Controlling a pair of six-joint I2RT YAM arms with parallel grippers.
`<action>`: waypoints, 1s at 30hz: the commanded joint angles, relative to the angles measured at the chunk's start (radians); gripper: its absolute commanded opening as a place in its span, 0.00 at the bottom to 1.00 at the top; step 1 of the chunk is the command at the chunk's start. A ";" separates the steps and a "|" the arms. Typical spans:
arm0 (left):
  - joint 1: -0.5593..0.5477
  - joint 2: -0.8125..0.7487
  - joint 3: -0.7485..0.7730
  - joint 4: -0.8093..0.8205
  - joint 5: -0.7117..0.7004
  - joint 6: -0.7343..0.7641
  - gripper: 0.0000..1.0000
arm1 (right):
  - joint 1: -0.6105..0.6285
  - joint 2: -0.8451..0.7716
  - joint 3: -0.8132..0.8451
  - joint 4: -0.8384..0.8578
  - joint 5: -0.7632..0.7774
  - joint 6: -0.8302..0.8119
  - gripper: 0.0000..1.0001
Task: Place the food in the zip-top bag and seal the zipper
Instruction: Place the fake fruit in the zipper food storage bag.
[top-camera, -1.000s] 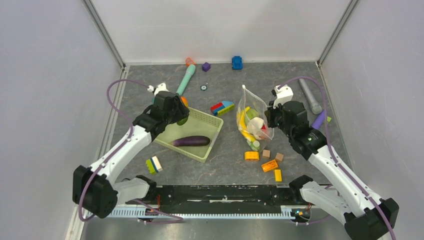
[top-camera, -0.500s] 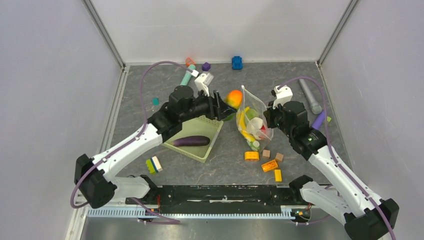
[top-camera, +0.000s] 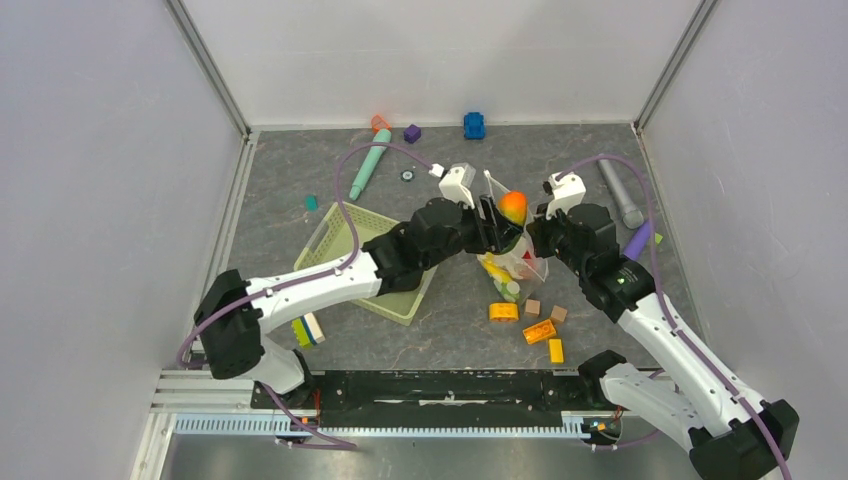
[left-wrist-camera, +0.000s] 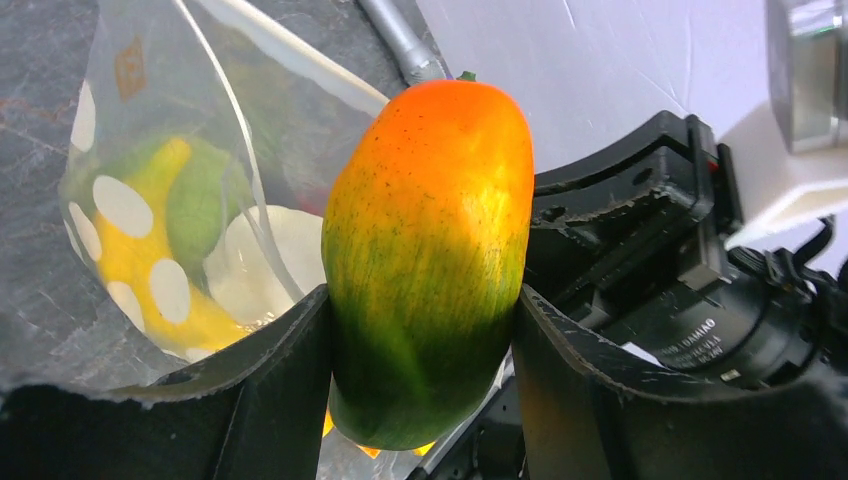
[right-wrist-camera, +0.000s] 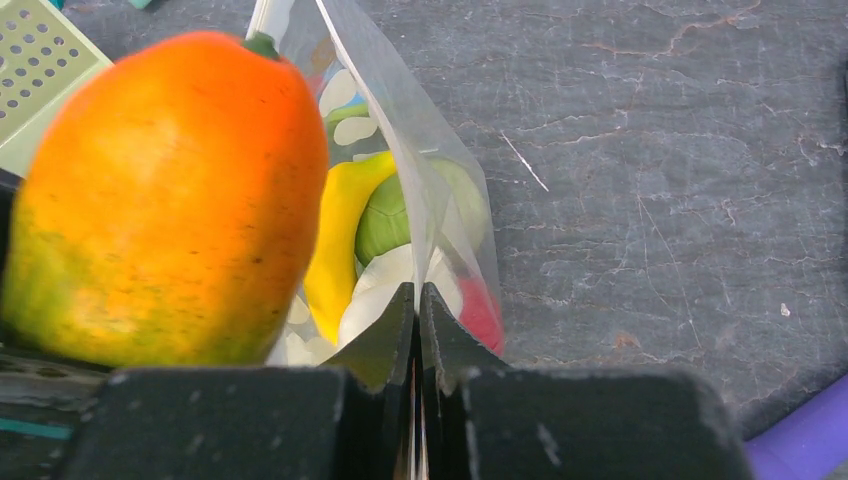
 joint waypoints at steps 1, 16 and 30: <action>-0.052 0.023 0.065 0.078 -0.228 -0.105 0.16 | 0.002 -0.021 -0.002 0.029 -0.011 -0.002 0.06; -0.103 0.069 0.079 0.216 -0.361 -0.116 0.13 | 0.002 -0.030 -0.002 0.032 -0.014 0.002 0.06; -0.126 0.094 -0.027 0.336 -0.443 -0.012 0.18 | 0.000 -0.034 -0.005 0.036 -0.007 0.004 0.09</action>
